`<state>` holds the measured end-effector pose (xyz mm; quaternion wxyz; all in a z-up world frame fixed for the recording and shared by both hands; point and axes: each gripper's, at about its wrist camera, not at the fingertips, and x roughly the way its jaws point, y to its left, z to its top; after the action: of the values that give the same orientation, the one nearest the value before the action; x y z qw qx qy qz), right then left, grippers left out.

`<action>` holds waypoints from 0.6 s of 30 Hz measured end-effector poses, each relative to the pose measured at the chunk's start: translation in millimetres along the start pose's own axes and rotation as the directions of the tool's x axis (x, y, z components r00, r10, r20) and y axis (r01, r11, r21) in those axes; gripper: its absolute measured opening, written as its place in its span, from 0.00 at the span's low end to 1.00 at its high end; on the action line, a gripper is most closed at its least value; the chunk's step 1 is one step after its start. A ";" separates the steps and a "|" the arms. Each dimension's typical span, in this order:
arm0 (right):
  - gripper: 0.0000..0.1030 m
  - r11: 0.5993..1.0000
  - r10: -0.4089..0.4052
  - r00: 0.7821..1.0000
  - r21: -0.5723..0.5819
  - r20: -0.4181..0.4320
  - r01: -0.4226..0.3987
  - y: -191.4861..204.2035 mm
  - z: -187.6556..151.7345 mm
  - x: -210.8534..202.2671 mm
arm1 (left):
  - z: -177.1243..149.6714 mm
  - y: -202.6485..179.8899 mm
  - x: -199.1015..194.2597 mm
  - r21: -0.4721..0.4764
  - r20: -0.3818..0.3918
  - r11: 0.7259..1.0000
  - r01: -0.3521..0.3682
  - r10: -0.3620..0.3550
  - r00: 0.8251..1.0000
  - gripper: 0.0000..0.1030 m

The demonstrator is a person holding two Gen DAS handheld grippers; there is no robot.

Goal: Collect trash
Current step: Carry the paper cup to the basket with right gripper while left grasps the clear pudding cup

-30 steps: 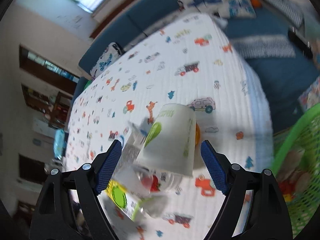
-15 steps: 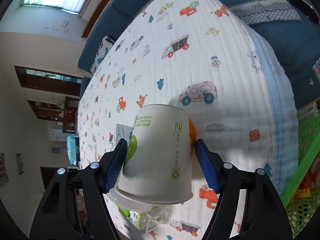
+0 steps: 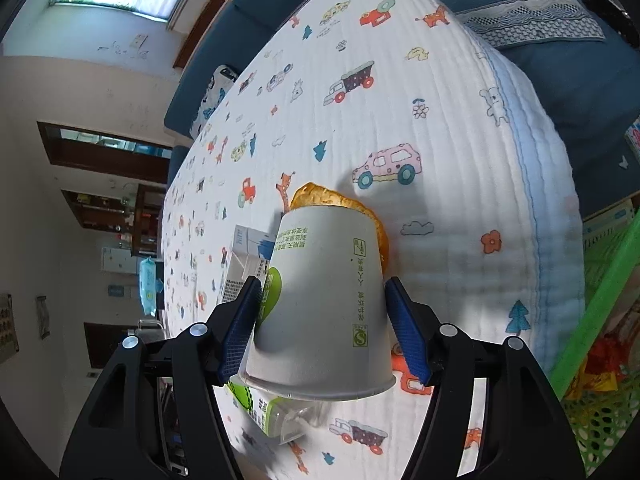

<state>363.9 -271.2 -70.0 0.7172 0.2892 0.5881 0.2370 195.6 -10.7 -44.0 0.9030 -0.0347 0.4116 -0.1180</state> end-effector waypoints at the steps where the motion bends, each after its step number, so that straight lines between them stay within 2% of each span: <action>1: 0.63 1.000 -0.001 1.000 -0.004 -0.002 0.001 0.3 -0.2 0.8 | 1.3 -0.3 0.9 0.000 -0.001 1.000 0.003 -0.003 1.000 0.79; 4: 0.62 1.000 0.003 1.000 -0.013 0.003 -0.003 1.7 -1.5 1.3 | 7.2 -2.0 4.5 0.005 0.002 1.000 0.009 -0.009 1.000 0.79; 8: 0.62 1.000 0.016 0.999 -0.019 0.038 -0.015 0.9 -7.0 -6.6 | 19.8 -13.4 9.1 0.059 0.020 0.998 0.009 -0.010 1.000 0.70; 12: 0.61 1.000 0.014 0.997 -0.025 0.075 -0.012 -2.8 -12.9 -19.0 | 32.6 -29.0 17.0 0.114 0.026 0.993 0.029 -0.032 0.999 0.66; 15: 0.61 1.000 0.010 0.995 -0.024 0.100 -0.007 -6.6 -18.1 -29.9 | 39.4 -43.8 25.1 0.152 0.022 0.987 0.056 -0.060 0.998 0.66; 18: 0.61 1.000 0.024 0.992 -0.015 0.121 -0.023 -12.4 -23.0 -41.2 | 44.5 -59.7 38.0 0.165 -0.001 0.984 0.070 -0.070 0.998 0.74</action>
<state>333.2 -305.1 -52.8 0.7506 0.3051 0.5385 0.2314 242.1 -79.3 -33.0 0.8991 0.0254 0.3968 -0.1832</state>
